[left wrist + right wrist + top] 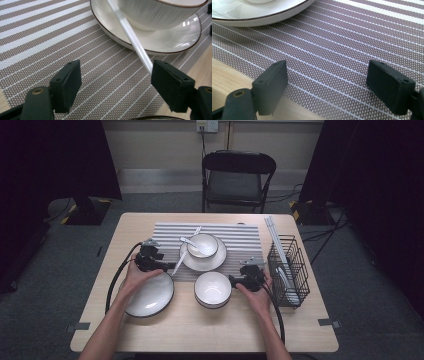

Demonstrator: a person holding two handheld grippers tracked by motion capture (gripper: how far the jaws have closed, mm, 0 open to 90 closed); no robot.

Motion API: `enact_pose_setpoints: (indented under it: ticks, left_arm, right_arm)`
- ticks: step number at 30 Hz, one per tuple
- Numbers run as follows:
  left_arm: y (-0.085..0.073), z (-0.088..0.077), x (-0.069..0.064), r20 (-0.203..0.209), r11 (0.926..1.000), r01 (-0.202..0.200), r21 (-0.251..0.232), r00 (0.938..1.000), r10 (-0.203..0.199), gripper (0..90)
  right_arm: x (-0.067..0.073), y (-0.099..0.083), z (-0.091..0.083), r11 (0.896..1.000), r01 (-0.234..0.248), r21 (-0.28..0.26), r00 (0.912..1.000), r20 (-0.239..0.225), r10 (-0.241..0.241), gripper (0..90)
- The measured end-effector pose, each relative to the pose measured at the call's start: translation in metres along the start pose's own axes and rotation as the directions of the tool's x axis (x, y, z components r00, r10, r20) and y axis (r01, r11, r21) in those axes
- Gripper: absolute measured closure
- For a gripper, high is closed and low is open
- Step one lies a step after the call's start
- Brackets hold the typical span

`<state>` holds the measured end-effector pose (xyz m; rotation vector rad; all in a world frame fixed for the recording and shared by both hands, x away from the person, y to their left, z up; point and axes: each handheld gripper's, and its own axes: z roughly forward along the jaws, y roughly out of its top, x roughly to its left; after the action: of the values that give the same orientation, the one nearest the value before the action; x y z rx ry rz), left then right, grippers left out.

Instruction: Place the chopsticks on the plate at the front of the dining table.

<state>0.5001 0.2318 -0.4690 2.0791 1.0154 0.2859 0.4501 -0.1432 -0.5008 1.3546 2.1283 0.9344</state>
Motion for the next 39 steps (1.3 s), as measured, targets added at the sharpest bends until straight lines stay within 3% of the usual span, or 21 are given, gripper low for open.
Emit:
enact_pose_setpoints:
  ticks: [3,8,12,15,17,25,33,39]
  left_arm:
    - [-0.002,0.001,0.001,-0.013,0.9999,-0.006,-0.01,0.9999,0.006,27.1]
    - [-0.004,0.002,0.001,0.001,1.0,0.0,-0.005,1.0,0.0,26.8]
    - [-0.005,0.004,0.001,0.003,0.9998,-0.004,0.019,1.0,0.004,26.4]
    - [-0.004,0.005,-0.002,0.004,0.9999,-0.002,0.014,1.0,0.002,26.5]
    - [-0.003,0.006,-0.003,0.002,0.9993,-0.026,0.026,0.9997,0.026,26.8]
    - [-0.002,0.007,-0.007,0.019,0.9997,-0.013,0.022,0.9997,0.013,26.7]
    - [-0.001,0.011,-0.011,0.032,0.9991,-0.028,0.031,0.9991,0.027,26.3]
    - [0.001,0.012,-0.015,0.02,0.9991,-0.03,0.029,0.9994,0.029,25.5]
  right_arm:
    - [0.0,0.0,0.0,1.0,0.0,0.0,1.0,0.0,0.0,16.9]
    - [0.0,0.0,0.0,1.0,-0.001,0.0,1.0,0.0,0.001,16.9]
    - [0.0,0.0,0.0,1.0,0.0,0.0,1.0,0.0,0.0,16.9]
    - [0.0,0.0,0.0,1.0,-0.001,0.0,1.0,0.0,0.001,16.9]
    - [0.0,0.0,0.0,1.0,-0.001,0.0,1.0,0.0,0.001,16.9]
    - [0.0,0.0,0.0,1.0,-0.001,0.0,1.0,0.0,0.001,16.9]
    - [0.0,0.0,0.0,1.0,-0.001,0.0,1.0,0.0,0.001,16.8]
    - [0.0,0.0,0.0,1.0,-0.001,0.0,1.0,0.0,0.001,16.9]
